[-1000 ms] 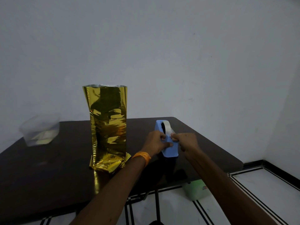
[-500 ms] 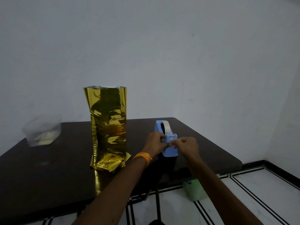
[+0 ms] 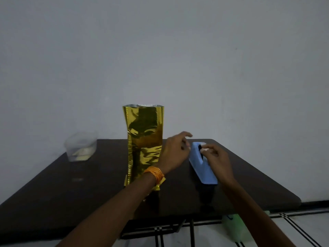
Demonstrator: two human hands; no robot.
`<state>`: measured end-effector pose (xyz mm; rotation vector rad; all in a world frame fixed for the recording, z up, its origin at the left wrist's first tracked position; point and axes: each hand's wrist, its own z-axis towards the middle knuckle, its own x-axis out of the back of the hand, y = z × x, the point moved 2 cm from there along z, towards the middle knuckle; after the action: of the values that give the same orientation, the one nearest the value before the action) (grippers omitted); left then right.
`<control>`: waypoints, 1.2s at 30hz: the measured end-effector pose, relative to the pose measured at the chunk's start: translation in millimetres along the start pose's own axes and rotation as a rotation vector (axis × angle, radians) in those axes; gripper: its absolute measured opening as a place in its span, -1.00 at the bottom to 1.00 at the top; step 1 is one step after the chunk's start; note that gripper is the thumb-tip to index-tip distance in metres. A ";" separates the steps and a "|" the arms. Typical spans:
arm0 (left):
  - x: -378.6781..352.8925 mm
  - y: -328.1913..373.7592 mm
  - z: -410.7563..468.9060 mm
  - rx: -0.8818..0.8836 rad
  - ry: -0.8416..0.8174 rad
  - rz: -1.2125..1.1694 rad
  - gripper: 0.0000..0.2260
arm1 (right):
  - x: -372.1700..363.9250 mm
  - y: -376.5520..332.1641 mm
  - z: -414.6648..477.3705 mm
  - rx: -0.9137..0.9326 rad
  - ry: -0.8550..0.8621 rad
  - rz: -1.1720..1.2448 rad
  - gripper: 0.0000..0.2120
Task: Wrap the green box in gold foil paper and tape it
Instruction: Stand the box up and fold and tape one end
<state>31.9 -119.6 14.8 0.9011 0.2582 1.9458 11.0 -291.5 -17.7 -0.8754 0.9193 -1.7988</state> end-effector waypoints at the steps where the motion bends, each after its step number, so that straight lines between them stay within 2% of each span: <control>1: 16.6 8.6 3.5 -0.023 0.053 -0.021 -0.67 | -9.7 -8.7 2.1 0.024 -0.019 0.061 -0.92; 6: 97.9 28.0 19.7 -0.111 0.258 -0.003 -0.73 | -66.2 -48.7 14.7 -0.012 -0.202 0.309 -0.75; 13: 166.5 13.4 25.3 -0.128 0.515 0.029 -0.81 | -109.9 -82.7 28.2 0.108 -0.335 0.331 -0.45; 17: 184.4 -10.8 15.6 0.013 0.639 0.024 -0.74 | -119.1 -92.9 35.7 0.154 -0.349 0.297 -0.39; 19: 185.7 -29.0 11.0 0.197 0.581 -0.090 -0.67 | -122.2 -95.2 37.1 0.157 -0.360 0.271 -0.42; 22: 177.2 -52.1 5.0 0.518 0.377 -0.368 -0.53 | -125.0 -98.5 34.9 0.175 -0.355 0.208 -0.46; 24: 170.3 -55.7 1.6 0.617 0.281 -0.561 -0.48 | -125.5 -101.5 33.8 0.196 -0.352 0.178 -0.43; 30: 170.0 -45.5 10.2 0.603 0.258 -0.607 -0.51 | -128.6 -115.0 37.2 0.233 -0.415 0.148 -0.49; 36: 187.5 -43.6 31.1 0.460 0.218 -0.382 -0.67 | -135.0 -112.6 29.9 0.281 -0.423 0.064 -0.49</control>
<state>29.1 53.0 105.4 0.8484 0.9643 1.6472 37.6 -138.2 69.5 -0.9792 0.4089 -1.5561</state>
